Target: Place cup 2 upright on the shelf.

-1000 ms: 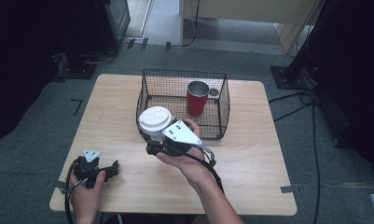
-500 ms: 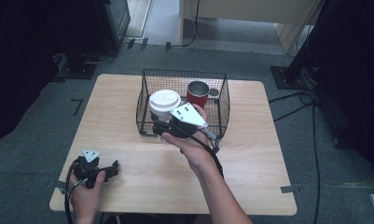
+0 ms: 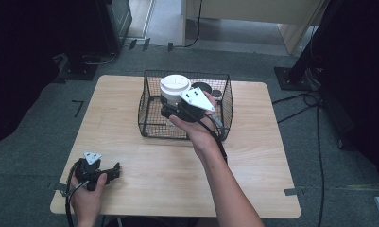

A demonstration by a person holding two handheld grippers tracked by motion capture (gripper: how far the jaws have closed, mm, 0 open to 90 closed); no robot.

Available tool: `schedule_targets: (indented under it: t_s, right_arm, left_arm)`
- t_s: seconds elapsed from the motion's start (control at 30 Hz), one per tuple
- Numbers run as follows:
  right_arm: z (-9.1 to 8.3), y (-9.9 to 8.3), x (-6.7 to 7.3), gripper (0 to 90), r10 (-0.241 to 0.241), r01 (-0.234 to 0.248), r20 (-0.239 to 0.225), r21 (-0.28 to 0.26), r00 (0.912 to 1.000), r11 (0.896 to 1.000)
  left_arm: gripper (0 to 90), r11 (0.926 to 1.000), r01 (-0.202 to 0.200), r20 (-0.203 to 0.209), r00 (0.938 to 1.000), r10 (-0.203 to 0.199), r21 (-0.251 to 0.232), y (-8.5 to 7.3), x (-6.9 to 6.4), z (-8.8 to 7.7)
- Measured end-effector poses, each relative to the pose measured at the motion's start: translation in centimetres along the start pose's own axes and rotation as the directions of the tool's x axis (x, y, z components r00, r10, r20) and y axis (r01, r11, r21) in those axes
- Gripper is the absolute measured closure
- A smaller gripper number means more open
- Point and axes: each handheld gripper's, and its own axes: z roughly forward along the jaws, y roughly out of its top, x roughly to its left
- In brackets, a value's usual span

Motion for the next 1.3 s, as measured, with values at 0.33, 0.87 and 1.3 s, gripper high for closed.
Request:
schedule_targets:
  t_s: [0.33, 0.87, 1.3]
  right_arm:
    - [2.4, 0.2, -0.1, 16.0, 0.018, -0.018, 0.027, -0.002, 0.9995, 1.0]
    - [7.1, -1.9, -0.9, 16.0, 0.04, -0.04, 0.08, 0.0, 0.996, 0.999]
    - [10.0, -2.9, -1.2, 16.0, 0.004, -0.003, 0.08, -0.009, 0.9968, 1.0]
  left_arm:
    - [0.0, 1.0, -0.001, 0.0, 1.0, 0.001, 0.001, 0.0, 0.0, 0.0]
    - [0.0, 1.0, -0.001, 0.0, 1.0, 0.001, -0.001, 0.0, 0.0, 0.0]
    - [0.0, 1.0, -0.001, 0.0, 1.0, 0.001, 0.001, 0.0, 0.0, 0.0]
